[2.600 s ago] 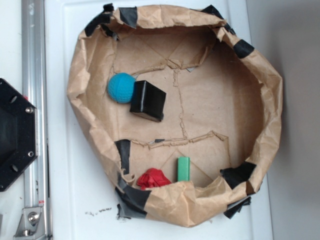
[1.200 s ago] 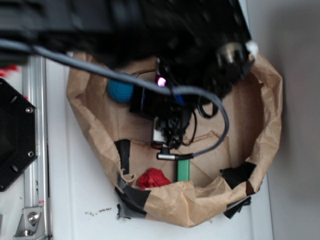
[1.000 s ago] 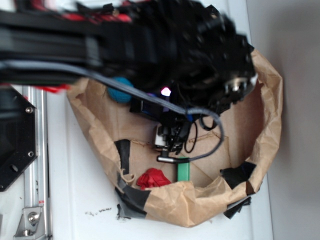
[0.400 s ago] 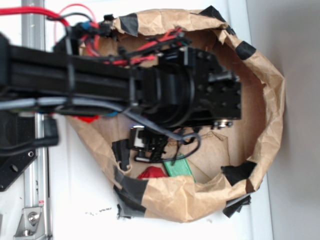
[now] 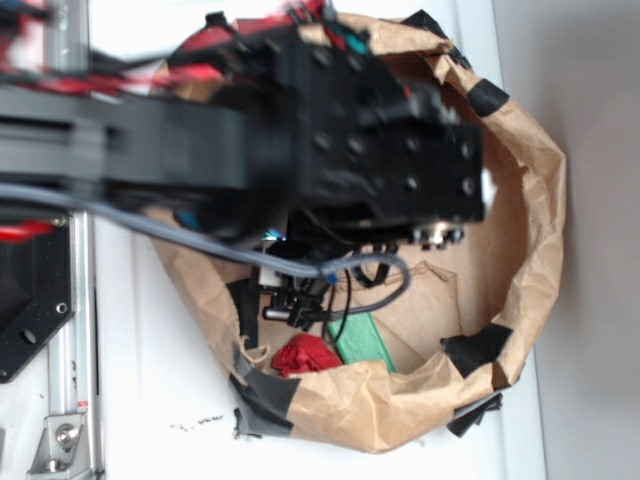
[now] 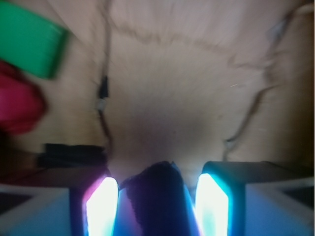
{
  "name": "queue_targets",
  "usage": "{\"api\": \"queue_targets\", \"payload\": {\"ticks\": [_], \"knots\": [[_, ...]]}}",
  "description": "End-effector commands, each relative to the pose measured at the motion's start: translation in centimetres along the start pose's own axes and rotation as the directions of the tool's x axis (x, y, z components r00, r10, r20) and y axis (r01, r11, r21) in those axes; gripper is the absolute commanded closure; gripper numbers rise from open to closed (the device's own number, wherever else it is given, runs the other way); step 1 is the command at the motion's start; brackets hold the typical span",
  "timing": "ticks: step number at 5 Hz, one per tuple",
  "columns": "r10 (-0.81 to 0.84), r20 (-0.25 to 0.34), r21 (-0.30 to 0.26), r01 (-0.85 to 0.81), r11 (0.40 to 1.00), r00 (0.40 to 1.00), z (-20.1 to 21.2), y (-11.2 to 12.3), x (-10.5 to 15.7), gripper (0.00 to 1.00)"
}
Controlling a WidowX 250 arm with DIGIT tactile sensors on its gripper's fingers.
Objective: Grab the black box.
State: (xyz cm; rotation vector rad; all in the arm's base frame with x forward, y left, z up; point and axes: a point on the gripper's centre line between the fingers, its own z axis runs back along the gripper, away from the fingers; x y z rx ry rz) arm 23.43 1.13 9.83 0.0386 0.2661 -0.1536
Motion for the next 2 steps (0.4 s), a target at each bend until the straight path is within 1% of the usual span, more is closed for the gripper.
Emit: {"api": "queue_targets", "payload": {"ticks": [1,2], "knots": [[0.117,0.273,-0.060,-0.105,0.993,0.955,7.38,0.96,-1.59,1.00],[0.198,0.417,-0.094,-0.175,0.980,0.887,7.02,0.87,-1.47,1.00]]}}
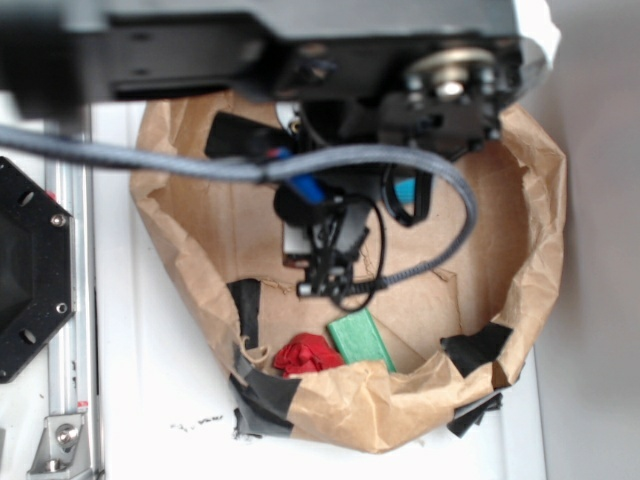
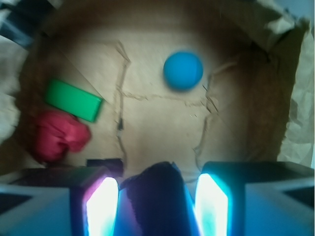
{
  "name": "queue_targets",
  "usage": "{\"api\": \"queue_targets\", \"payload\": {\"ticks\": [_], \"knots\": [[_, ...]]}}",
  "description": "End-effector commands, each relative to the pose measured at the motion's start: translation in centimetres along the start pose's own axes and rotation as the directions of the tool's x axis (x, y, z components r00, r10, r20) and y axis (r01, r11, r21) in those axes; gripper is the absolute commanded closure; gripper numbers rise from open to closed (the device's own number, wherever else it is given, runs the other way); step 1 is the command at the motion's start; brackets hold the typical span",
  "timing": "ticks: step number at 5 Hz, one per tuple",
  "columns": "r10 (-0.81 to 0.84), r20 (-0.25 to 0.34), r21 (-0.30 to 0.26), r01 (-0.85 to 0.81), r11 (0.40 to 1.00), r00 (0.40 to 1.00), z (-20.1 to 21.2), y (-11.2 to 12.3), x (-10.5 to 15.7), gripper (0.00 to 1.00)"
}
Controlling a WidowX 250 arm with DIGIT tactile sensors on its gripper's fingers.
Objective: Grab the black box.
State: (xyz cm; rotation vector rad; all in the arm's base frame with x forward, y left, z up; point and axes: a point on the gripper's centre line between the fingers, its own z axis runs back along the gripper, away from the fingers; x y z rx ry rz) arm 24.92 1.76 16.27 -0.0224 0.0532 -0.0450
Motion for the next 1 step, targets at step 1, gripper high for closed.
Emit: {"api": "queue_targets", "payload": {"ticks": [1], "knots": [[0.100,0.260,-0.028,-0.097,0.995,0.960,0.43,0.14,-1.52,1.00]]}}
